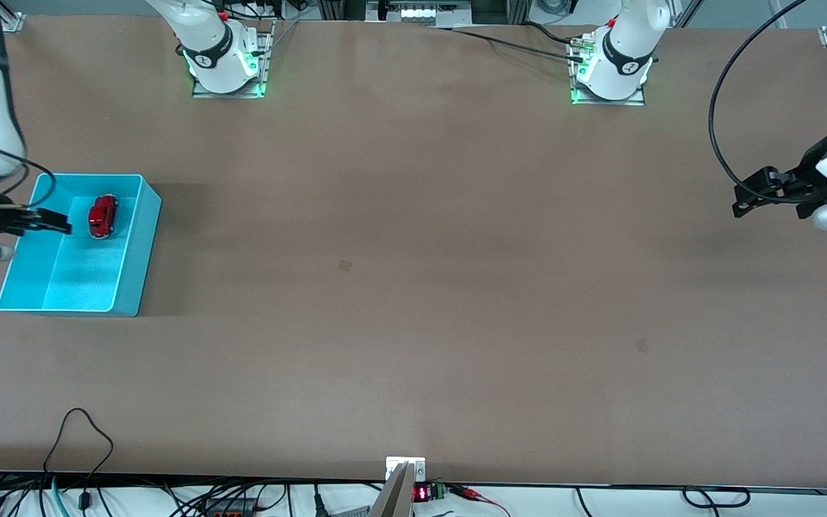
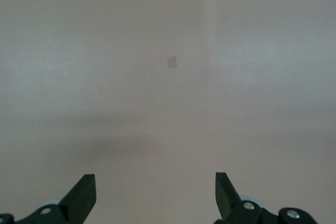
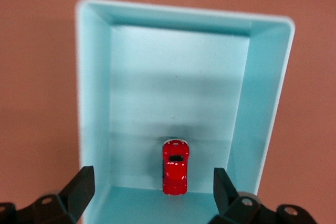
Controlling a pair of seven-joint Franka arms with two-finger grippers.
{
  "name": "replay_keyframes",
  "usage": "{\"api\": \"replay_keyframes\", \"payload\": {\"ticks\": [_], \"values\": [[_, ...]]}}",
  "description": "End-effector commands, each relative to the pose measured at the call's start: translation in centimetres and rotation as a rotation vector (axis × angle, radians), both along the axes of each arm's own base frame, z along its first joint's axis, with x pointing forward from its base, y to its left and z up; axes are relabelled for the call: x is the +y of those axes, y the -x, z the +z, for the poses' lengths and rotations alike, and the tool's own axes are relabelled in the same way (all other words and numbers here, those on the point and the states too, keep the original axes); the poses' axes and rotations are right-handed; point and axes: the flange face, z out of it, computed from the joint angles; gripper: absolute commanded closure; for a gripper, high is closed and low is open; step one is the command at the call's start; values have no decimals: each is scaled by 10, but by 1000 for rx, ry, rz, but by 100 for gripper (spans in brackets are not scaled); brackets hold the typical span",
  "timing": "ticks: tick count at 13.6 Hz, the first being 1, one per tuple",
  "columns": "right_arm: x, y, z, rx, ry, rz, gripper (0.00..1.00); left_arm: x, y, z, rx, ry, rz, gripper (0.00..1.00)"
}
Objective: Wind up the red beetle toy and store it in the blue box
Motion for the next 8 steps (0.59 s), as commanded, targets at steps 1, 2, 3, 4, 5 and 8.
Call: {"api": "replay_keyframes", "payload": {"ticks": [1, 2, 3, 4, 5, 8], "values": [[43, 2, 74, -2, -8, 64, 0, 0, 4, 7, -9, 17, -18, 0], [55, 1, 101, 16, -12, 56, 0, 1, 4, 6, -6, 17, -16, 0], [65, 2, 124, 39, -15, 20, 0, 0, 4, 6, -7, 17, -18, 0], [79, 6, 147, 53, -17, 15, 0, -1, 4, 8, -10, 17, -19, 0], [86, 13, 164, 54, -22, 25, 0, -2, 5, 9, -10, 17, -21, 0], [108, 30, 198, 26, -22, 48, 0, -4, 4, 10, -15, 17, -26, 0]]}}
